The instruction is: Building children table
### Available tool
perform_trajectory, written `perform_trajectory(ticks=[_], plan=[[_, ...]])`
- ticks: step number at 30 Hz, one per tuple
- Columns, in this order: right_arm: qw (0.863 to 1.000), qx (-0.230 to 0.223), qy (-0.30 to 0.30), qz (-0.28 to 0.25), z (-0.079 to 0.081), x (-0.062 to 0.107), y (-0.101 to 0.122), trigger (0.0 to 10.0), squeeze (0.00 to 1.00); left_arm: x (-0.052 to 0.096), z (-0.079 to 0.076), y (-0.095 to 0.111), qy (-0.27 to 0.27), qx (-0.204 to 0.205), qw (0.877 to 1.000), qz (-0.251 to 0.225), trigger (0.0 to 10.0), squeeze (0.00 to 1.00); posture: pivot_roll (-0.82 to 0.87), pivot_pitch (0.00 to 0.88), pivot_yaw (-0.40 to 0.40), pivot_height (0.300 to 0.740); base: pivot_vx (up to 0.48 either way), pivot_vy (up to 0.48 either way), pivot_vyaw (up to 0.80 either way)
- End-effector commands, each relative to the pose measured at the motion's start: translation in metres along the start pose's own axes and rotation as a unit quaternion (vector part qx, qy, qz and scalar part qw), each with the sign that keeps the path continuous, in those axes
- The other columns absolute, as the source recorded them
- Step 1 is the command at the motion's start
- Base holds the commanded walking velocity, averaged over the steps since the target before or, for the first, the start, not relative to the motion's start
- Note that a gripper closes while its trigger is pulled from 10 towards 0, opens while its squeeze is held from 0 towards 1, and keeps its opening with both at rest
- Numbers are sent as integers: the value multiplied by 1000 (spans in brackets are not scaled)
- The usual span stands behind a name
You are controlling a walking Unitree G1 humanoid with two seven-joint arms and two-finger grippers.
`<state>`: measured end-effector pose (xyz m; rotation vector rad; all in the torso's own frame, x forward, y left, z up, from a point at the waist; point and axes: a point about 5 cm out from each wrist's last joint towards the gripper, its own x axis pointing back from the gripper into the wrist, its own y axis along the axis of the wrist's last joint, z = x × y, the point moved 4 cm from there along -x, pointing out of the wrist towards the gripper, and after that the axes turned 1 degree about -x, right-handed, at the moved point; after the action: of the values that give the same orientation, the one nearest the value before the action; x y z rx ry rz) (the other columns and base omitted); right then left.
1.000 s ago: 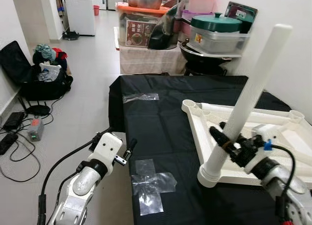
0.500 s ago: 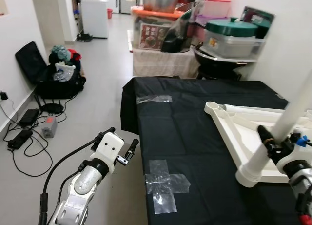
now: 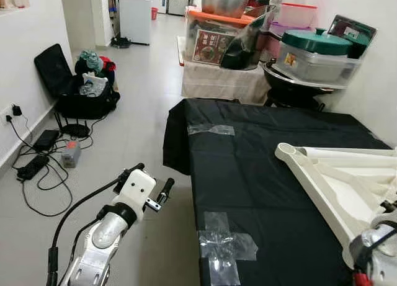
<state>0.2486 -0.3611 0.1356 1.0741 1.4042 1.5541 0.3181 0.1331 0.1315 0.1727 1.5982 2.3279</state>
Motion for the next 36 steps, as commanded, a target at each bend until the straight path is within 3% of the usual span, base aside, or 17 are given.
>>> perform_trajectory(ticks=[1, 5, 6, 7, 8, 12, 14, 18, 19, 21, 22, 25, 26, 28, 29, 33, 36], plan=[[994, 73, -34, 75, -21, -6, -42, 10000, 0, 0, -7, -3, -9, 4, 1000, 4, 10000, 0, 36, 0, -122, 740, 0, 0, 0], [998, 35, 17, 56, -6, -7, -34, 10000, 0, 0, -7, -3, -10, 4, 1000, 5, 10000, 0, 38, 0, -124, 740, 0, 0, 0], [997, -9, 66, 27, 7, -5, -21, 10000, 345, 1, -8, -3, -11, 5, 1000, 5, 10000, 0, 39, 0, -126, 740, 0, 0, 0], [997, -9, 66, 27, 7, -5, -21, 10000, 345, 1, -8, -3, -11, 5, 1000, 5, 10000, 0, 39, 0, -126, 740, 0, 0, 0], [995, -36, 98, 7, 15, -2, -11, 10000, 1000, 1, -8, -3, -11, 6, 1000, 5, 10000, 0, 40, 0, -127, 740, 0, 0, 0], [991, -52, 126, -2, 22, 1, -5, 10000, 1000, 1, -9, -3, -12, 6, 1000, 6, 10000, 0, 40, 0, -127, 740, 0, 0, 0], [962, -75, 264, 5, 55, 11, 5, 10000, 0, 1, -10, -3, -15, 8, 1000, 6, 10000, 0, 40, 0, -128, 740, 0, 0, 0], [962, -75, 264, 5, 55, 11, 5, 10000, 0, 1, -10, -3, -15, 8, 1000, 6, 10000, 0, 40, 0, -128, 740, 0, 0, 0], [925, -77, 372, 15, 76, 24, 10, 10000, 0, 1, -11, -3, -17, 9, 1000, 6, 10000, 0, 38, 0, -126, 740, 0, 0, 0], [925, -77, 372, 15, 76, 24, 10, 10000, 0, 1, -11, -3, -17, 9, 1000, 6, 10000, 0, 38, 0, -126, 740, 0, 0, 0], [867, -53, 495, 16, 90, 41, 16, 10000, 0, 1, -11, -3, -19, 9, 1000, 6, 10000, 0, 37, 0, -133, 740, 0, 0, 0], [867, -53, 495, 16, 90, 41, 16, 10000, 0, 1, -11, -3, -19, 9, 1000, 6, 10000, 0, 37, 0, -133, 740, 0, 0, 0], [734, 7, 679, 22, 100, 81, 21, 10000, 0, -1, -13, -3, -21, 10, 1000, 4, 10000, 0, 46, 0, -144, 740, 0, 0, 0], [734, 7, 679, 22, 100, 81, 21, 10000, 0, -1, -13, -3, -21, 10, 1000, 4, 10000, 0, 46, 0, -144, 740, 0, 0, 0], [682, 29, 731, 27, 103, 99, 20, 10000, 0, -1, -13, -3, -22, 10, 1000, 4, 10000, 0, 50, 0, -146, 740, 0, 0, 0], [618, 53, 784, 28, 111, 122, 13, 10000, 0, -2, -14, -3, -24, 8, 1000, 3, 10000, 0, 69, 0, -157, 740, 0, 0, 0], [618, 53, 784, 28, 111, 122, 13, 10000, 0, -2, -14, -3, -24, 8, 1000, 3, 10000, 0, 69, 0, -157, 740, 0, 0, 0]])
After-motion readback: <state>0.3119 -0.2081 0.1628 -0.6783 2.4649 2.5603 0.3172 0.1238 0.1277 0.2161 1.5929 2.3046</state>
